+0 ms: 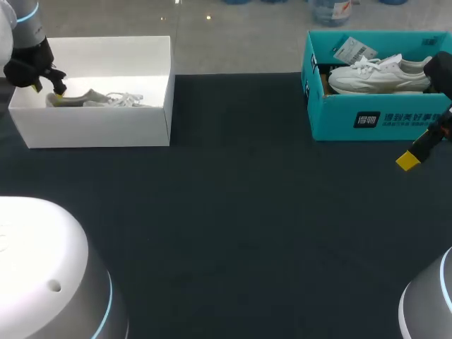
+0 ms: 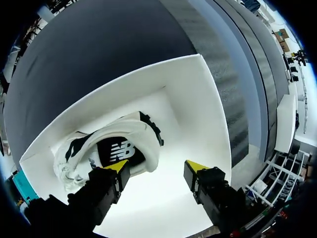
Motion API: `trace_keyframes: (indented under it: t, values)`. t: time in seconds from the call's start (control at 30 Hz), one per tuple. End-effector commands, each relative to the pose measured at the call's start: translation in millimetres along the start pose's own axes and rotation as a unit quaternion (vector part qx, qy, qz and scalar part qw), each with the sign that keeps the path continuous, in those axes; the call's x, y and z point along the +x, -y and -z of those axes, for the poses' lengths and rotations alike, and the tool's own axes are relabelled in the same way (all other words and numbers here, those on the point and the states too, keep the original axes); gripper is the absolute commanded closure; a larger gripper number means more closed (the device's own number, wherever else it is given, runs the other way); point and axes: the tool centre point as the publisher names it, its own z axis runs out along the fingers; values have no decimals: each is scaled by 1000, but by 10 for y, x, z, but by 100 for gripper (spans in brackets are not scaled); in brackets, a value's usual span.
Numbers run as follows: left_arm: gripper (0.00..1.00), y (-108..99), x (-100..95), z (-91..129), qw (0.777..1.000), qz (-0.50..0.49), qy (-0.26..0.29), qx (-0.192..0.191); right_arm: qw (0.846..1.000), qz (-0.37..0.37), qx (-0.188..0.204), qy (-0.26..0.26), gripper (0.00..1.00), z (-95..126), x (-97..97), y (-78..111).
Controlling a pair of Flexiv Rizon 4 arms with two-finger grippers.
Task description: Take the shoe out of the shoebox, open the shoe tongue, remove and reinsert the insole, then place the shoe into the shoebox
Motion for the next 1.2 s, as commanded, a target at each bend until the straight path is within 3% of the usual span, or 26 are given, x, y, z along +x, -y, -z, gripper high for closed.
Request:
trace_keyframes:
  t: [0.03, 0.2, 0.4, 1.2]
  values:
    - [0, 93, -50, 389, 1000, 4, 1, -5, 1000, -1, 3, -1, 0, -3, -12, -22]
    - [0, 131, -104, 701, 999, 34, 1, 1, 1000, -1, 3, -1, 0, -3, -12, -22]
    - [0, 203, -188, 925, 998, 64, 5, -4, 1000, -1, 3, -1, 0, -3, -12, -22]
    - [0, 196, -215, 931, 997, 78, 0, -1, 1000, -1, 3, -1, 0, -3, -12, -22]
